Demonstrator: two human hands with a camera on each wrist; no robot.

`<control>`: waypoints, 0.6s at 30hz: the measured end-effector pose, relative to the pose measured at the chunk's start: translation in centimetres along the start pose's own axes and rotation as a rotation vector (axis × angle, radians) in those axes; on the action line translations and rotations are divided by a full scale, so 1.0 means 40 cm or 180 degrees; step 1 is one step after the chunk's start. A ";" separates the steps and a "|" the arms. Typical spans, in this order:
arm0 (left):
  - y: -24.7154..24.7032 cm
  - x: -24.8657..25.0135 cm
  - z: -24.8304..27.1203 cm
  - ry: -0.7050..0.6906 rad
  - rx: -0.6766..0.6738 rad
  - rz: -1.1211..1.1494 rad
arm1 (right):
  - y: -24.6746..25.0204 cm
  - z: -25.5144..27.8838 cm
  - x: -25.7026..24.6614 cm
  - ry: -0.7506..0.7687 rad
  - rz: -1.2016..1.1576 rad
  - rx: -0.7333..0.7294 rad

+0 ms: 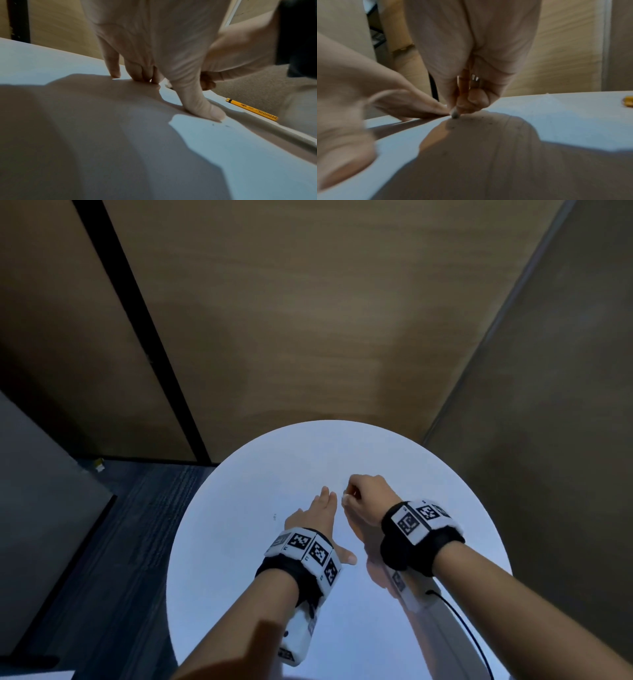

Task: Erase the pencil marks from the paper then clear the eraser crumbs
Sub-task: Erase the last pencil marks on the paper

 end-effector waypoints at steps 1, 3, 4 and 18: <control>0.000 0.000 -0.002 -0.0004 0.0004 0.0002 | -0.003 0.018 0.002 0.0057 0.0013 -0.0119; -0.005 -0.002 -0.005 -0.0009 -0.0004 -0.0011 | 0.002 0.058 0.000 0.0305 0.0167 -0.0515; -0.005 -0.002 -0.005 -0.0010 -0.0021 -0.0012 | 0.009 0.071 0.002 0.0408 0.0281 -0.0714; 0.015 -0.041 -0.017 -0.0320 -0.0299 0.0168 | -0.028 0.060 -0.026 0.0005 -0.0184 -0.0290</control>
Point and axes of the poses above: each hand's wrist, its own z-axis away from the middle knuckle, its own y-axis out of the back of the hand, x = y × z, the point moved 2 cm from there along -z, towards the middle knuckle, and after that the axes turned 12 degrees about x, right-handed, at the moved point
